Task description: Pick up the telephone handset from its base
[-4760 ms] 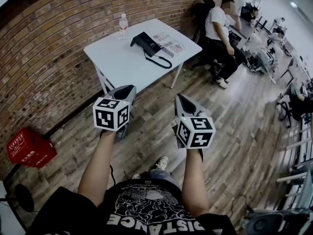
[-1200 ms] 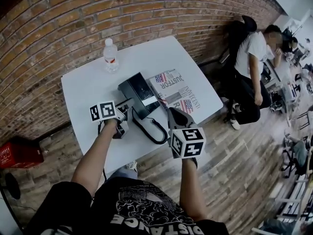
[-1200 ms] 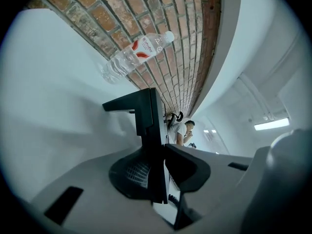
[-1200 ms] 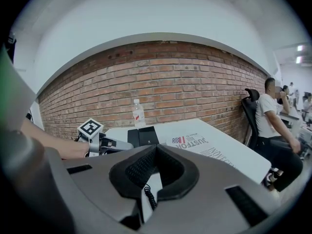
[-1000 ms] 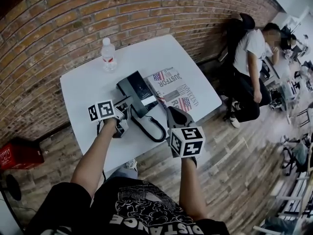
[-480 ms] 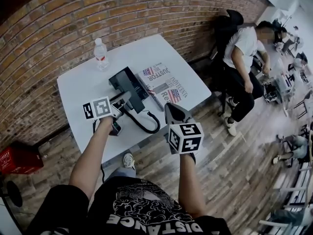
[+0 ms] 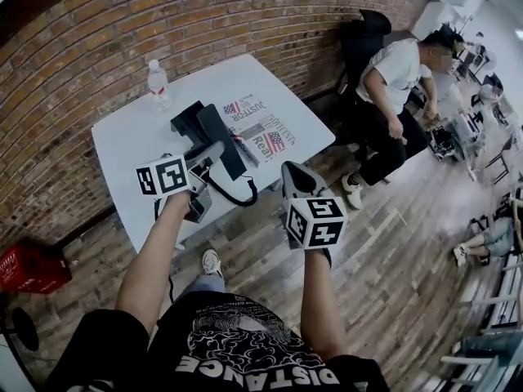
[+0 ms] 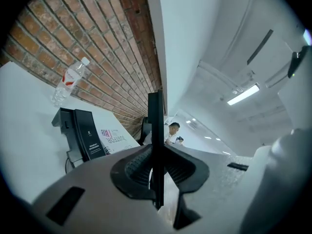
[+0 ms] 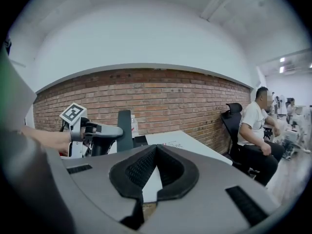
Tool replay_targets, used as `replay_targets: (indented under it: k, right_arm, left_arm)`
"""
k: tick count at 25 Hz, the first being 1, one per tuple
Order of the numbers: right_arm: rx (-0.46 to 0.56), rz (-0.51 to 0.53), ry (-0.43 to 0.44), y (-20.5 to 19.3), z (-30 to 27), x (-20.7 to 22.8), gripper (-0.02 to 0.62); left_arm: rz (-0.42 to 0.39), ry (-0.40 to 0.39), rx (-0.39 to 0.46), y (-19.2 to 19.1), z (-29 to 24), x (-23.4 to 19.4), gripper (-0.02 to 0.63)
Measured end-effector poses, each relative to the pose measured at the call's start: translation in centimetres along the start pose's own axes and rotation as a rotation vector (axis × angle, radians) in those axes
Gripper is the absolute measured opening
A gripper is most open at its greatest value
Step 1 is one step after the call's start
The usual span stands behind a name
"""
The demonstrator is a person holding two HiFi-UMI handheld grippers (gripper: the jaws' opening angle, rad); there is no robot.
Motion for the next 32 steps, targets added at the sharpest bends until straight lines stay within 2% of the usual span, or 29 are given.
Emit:
replay_targets:
  k: [5, 8, 13, 32]
  right_arm:
    - [0.035, -0.003, -0.018, 0.0, 3.5, 0.3, -0.002]
    - [0.045, 0.0, -0.027, -0.3, 5.4, 0.4, -0.002]
    - [0.061, -0.006, -0.035, -1.0, 7.9, 0.6, -0.002]
    - [0.082, -0.026, -0.038, -1.1, 10.2, 2.0, -0.002]
  left_arm:
    - [-0.097, -0.012, -0.007, 0.0, 0.7, 4.4, 0.072]
    - [-0.117, -0.041, -0.009, -0.8, 0.9, 6.7, 0.072]
    - [-0.157, -0.034, -0.031, -2.3, 1.7, 8.9, 0.072]
    - [-0.157, -0.027, -0.034, -3.2, 1.5, 10.6, 0.072]
Point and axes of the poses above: the fingertips, and each gripper's own axes: z backward along the fingers, x to its right, y out of its top, the point moved 8 cm from there along z, backward along the fingers, and after that the axes turned 14 degrees about -z, right-handed, at the moved point
